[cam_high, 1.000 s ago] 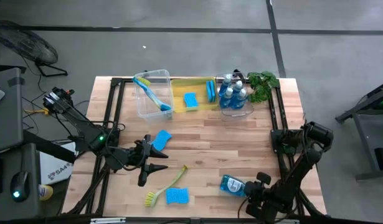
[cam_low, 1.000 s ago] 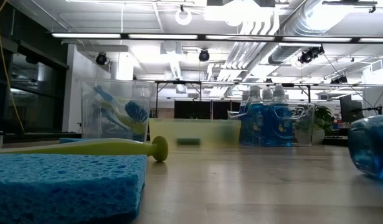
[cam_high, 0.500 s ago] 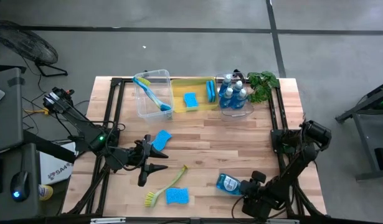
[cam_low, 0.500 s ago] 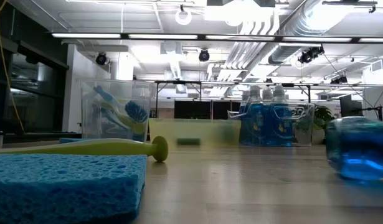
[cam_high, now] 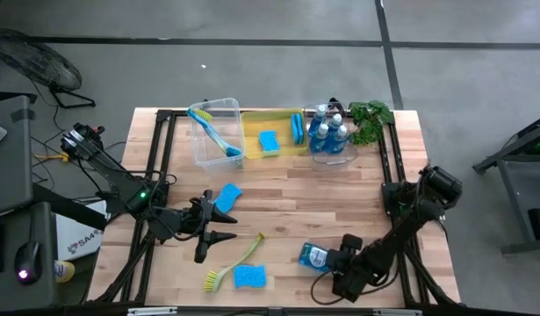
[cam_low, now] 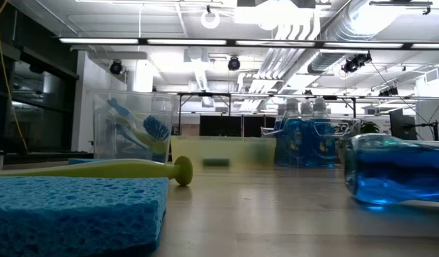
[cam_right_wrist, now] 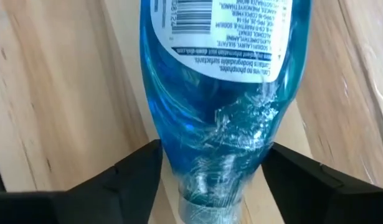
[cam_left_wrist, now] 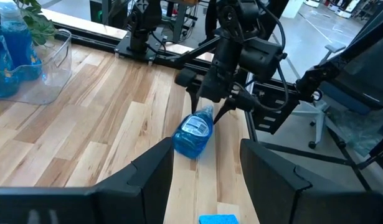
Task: Pick & Place Kitchen Sink Supplies
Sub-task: Put the blue dishwasher liquid into the transparent bin
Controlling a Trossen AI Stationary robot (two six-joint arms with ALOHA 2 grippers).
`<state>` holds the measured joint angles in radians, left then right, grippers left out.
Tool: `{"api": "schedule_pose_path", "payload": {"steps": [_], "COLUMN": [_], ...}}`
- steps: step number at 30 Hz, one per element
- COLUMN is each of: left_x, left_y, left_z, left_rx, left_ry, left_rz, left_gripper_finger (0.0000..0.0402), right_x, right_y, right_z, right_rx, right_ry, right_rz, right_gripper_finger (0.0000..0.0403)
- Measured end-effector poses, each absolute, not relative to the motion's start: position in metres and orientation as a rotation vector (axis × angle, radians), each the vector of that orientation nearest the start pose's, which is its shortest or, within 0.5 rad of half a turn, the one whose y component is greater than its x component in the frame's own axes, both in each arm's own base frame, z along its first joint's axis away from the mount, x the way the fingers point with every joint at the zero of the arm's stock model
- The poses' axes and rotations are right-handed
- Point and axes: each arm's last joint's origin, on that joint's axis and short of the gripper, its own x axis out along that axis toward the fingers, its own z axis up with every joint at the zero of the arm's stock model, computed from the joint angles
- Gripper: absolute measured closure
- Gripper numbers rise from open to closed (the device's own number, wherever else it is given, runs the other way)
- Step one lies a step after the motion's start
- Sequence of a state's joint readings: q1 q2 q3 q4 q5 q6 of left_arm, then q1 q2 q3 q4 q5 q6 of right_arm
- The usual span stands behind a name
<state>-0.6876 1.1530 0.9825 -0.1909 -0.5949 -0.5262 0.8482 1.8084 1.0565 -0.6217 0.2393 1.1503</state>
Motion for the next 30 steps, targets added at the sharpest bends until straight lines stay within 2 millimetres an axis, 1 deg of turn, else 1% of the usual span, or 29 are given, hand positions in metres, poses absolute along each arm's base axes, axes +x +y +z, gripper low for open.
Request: {"api": "schedule_pose_path", "payload": {"steps": [3,7,9,15,27,30], "left_x": [0.204,0.204,0.204,0.204,0.204,0.204], "left_y": [-0.146,-0.146,-0.146,-0.146,-0.146,-0.146], "left_z": [0.33,0.33,0.33,0.33,0.33,0.33], "left_rx": [-0.305,-0.306,-0.306,-0.306,-0.307,-0.308], "left_ry": [0.305,0.306,0.306,0.306,0.305,0.305], "left_rz": [-0.013,-0.013,-0.013,-0.012,-0.012,-0.013], "left_gripper_finger": [0.022,0.022,0.022,0.022,0.022,0.022], "right_x": [0.225,0.233,0.236,0.241,0.241,0.24], "right_y": [0.23,0.221,0.219,0.214,0.215,0.214], "right_z": [0.143,0.142,0.143,0.143,0.144,0.15], "right_rx": [0.272,0.275,0.259,0.247,0.256,0.273], "right_ry": [1.263,1.306,1.313,1.31,1.316,1.319], "right_rz": [-0.202,-0.176,-0.149,-0.145,-0.138,-0.124], "right_gripper_finger": [0.0127,0.0129,0.0143,0.0207,0.0208,0.0209]}}
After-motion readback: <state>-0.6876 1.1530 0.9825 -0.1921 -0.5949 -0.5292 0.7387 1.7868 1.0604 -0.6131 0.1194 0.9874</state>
